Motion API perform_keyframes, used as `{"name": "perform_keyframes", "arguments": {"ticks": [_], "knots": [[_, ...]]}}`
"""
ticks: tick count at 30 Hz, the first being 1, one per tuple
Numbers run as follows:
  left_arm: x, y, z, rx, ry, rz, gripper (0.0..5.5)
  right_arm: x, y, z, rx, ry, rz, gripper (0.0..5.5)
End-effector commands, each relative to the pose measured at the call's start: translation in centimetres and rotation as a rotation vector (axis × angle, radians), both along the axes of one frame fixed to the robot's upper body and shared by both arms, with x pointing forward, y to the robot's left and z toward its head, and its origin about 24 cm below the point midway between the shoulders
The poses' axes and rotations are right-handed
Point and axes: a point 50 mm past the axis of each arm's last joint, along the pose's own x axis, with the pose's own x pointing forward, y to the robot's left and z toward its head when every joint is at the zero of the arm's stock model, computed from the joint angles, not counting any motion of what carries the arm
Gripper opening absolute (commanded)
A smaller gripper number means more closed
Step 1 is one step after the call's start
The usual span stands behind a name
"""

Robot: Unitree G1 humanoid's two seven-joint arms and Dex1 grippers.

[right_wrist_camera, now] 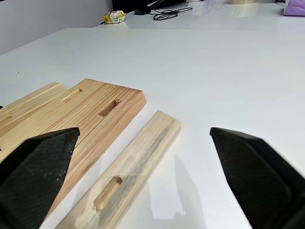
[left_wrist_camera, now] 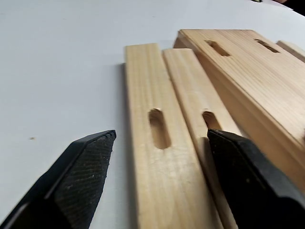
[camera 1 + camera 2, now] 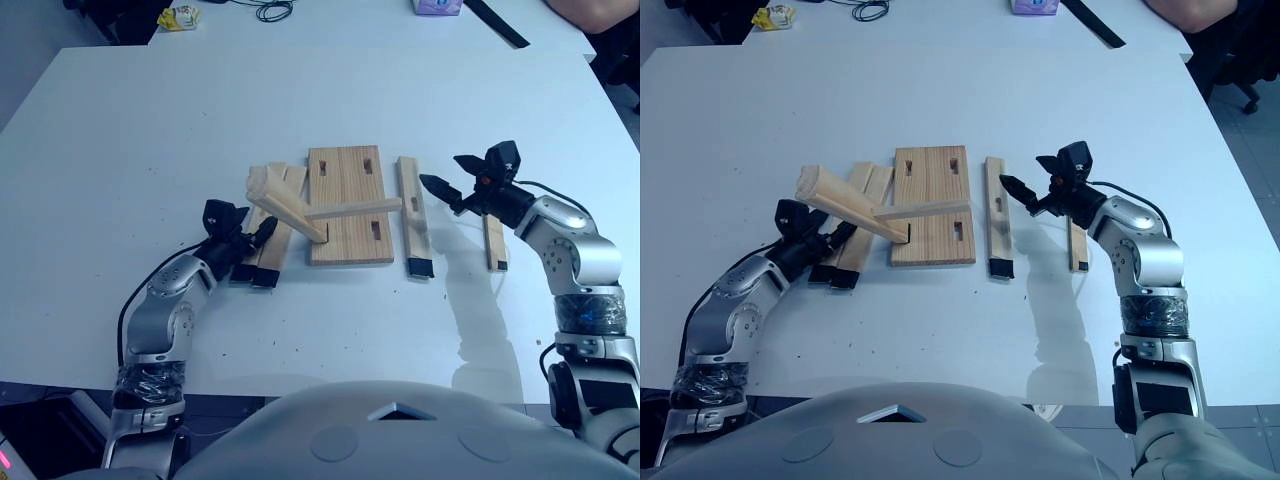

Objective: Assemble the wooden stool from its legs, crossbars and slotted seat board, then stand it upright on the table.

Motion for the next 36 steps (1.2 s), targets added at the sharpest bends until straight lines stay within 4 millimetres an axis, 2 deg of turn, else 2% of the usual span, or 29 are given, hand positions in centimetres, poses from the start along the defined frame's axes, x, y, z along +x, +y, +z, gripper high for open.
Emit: {"name": "perform_keyframes", "arguments": {"ticks": [1,11,19,22,36], "knots": [[-0.3,0.5,-0.8,0.056,0.055,0.003,3.57,0.3,0.2,0.4,-0.011,-0.011,0.015,5.04],[-0.8,1.5,-0.7,0.062,0.069,0.059,3.57,-0.1,0.1,0.0,-0.004,-0.004,0.011,5.04],[-1.2,1.1,0.5,-0.034,0.042,0.039,3.57,-0.4,0.0,-0.1,-0.005,-0.001,0.009,5.04],[-1.6,1.2,0.3,-0.021,0.059,0.038,3.57,-0.5,0.1,-0.1,-0.003,0.0,0.007,5.04],[-2.5,3.6,0.2,0.017,0.093,0.1,3.57,-1.1,0.1,-0.5,0.004,0.012,0.003,5.04]]}}
